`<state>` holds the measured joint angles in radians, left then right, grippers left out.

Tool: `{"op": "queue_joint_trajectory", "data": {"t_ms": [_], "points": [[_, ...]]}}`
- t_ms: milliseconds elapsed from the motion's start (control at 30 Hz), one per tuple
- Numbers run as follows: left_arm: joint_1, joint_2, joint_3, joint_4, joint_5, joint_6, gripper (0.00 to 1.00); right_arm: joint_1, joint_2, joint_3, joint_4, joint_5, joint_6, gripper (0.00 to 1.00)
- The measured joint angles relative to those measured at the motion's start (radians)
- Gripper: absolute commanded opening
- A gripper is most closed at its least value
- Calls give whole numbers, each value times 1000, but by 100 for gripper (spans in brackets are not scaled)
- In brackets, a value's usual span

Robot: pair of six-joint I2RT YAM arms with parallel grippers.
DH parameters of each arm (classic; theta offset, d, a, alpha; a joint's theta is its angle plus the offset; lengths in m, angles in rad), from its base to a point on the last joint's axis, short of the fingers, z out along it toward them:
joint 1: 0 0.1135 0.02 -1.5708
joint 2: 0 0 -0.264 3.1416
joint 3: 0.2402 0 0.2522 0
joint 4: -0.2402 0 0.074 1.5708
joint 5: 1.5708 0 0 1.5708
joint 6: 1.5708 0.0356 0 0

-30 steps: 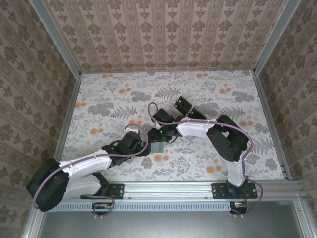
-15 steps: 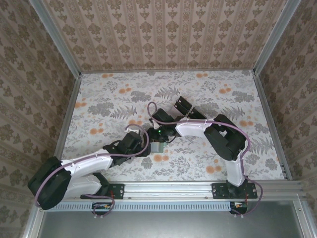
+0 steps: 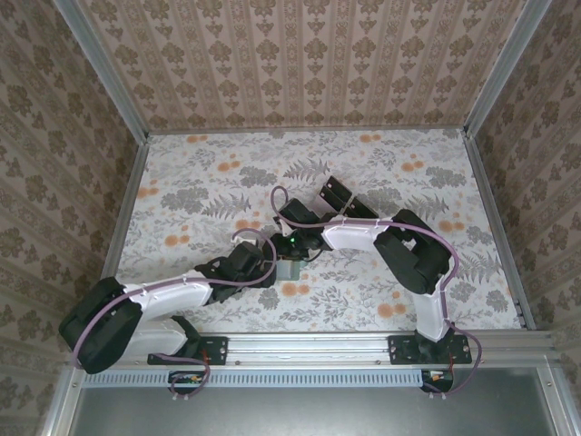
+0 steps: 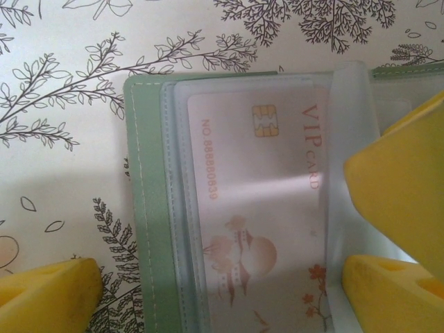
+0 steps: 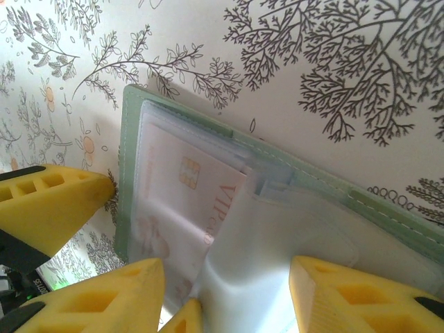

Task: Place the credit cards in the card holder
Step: Flip over the card slot on the card holder.

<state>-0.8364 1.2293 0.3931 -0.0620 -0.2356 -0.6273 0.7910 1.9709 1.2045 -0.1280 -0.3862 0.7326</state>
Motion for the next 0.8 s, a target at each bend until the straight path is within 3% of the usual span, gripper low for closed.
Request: {"op": "queue_joint_trajectory", "data": {"t_ms": [333, 800], "points": [[0, 2, 0, 3, -4, 0, 100, -12, -146, -115, 52, 16, 46, 53], [0, 2, -1, 6, -4, 0, 100, -11, -142, -185, 132, 16, 100, 53]]}}
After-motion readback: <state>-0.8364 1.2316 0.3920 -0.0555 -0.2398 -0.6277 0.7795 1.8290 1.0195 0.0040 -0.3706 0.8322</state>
